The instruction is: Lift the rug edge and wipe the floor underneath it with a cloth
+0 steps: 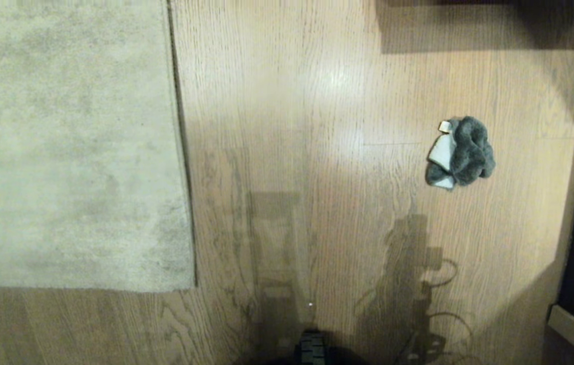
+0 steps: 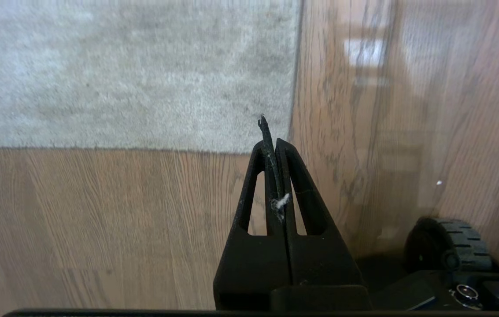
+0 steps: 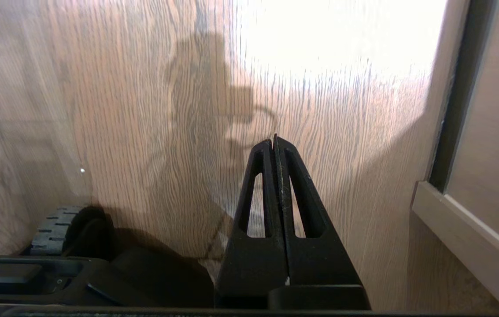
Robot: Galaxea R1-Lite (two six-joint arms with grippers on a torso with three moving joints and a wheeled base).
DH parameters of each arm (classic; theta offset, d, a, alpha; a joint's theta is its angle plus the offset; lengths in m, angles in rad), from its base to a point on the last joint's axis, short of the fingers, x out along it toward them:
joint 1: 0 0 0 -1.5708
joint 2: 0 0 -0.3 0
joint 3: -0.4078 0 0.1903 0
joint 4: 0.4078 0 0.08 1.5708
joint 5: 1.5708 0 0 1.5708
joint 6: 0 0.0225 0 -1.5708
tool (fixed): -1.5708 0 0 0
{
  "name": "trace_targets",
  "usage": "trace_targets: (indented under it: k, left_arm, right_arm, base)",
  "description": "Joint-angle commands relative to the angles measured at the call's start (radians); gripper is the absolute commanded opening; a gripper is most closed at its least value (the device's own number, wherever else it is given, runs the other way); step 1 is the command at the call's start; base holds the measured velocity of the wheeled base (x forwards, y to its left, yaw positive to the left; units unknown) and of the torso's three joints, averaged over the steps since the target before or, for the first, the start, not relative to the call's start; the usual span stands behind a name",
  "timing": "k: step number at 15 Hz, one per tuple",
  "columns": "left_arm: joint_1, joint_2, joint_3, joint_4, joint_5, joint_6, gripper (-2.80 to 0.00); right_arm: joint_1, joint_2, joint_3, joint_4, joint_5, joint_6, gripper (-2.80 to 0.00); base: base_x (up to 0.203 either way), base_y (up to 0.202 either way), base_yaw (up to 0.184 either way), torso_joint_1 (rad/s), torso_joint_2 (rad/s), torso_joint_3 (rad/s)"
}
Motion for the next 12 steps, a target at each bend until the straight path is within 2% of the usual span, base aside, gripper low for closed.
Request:
trace_targets:
  k: [1, 12]
  left_arm:
    - [0.000, 0.000, 0.000, 0.000, 0.001, -0.002, -2.80]
    - [0.000, 0.000, 0.000, 0.000, 0.002, -0.005, -2.80]
  right_arm:
    - [0.000, 0.002, 0.000, -0.001, 0.000, 0.000, -2.80]
    - [0.000, 0.002, 0.000, -0.002, 0.000, 0.000, -2.80]
  base:
    - [0.000, 0.000, 0.000, 0.002, 0.01, 0.193]
    - [0.000, 0.000, 0.000, 0.002, 0.00, 0.201]
